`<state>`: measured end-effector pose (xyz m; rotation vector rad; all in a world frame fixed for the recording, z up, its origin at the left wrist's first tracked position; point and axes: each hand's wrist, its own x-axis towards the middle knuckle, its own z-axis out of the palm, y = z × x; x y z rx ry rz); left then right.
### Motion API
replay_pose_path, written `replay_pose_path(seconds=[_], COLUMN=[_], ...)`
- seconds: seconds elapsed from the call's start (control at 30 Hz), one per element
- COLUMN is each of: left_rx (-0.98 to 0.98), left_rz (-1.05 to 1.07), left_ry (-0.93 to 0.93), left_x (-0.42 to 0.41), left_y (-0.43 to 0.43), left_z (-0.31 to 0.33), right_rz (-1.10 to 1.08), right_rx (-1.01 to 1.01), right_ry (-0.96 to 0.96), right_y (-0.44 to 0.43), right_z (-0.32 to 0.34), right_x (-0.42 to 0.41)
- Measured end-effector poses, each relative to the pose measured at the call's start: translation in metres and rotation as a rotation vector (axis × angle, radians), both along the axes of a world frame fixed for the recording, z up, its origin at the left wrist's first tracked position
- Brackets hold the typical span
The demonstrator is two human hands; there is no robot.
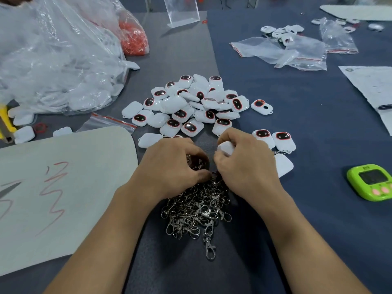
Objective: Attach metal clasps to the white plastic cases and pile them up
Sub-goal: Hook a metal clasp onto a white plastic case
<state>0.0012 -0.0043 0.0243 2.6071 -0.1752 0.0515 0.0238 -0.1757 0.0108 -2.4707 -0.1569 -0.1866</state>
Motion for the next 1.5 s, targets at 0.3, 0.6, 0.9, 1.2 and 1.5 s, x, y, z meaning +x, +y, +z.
replay_pose_path(seconds=[0.3,0.6,0.9,1.2,1.5], left_rx=[-0.03,-0.379,-0.891,-0.763,-0.719], left_rz=[-0.007,0.206,0.191,0.16,0.19], left_ry=[-0.164,-0.253,-0.051,-0.164,-0.145], left_x=[-0.004,0.004,0.011,0.008,0.007], left_y=[-0.013,-0.012,-0.013,-0.011,-0.013], left_z=[-0.01,-0.019,-0.017,-0.015,-0.017], right_rz=[-0.36,0.007,0.201,0.116,0.106], right_rx=[-0.203,0.47,0.701,0.744,0.818], right_ry=[-0.037,0.139,0.394,0.288,0.272], right_y=[-0.032,-0.004,0.003,0.002,0.002], right_z=[0.007,0.008,0.008,0.008,0.007], right_x=[0.013,0.008,0.003,0.007,0.009])
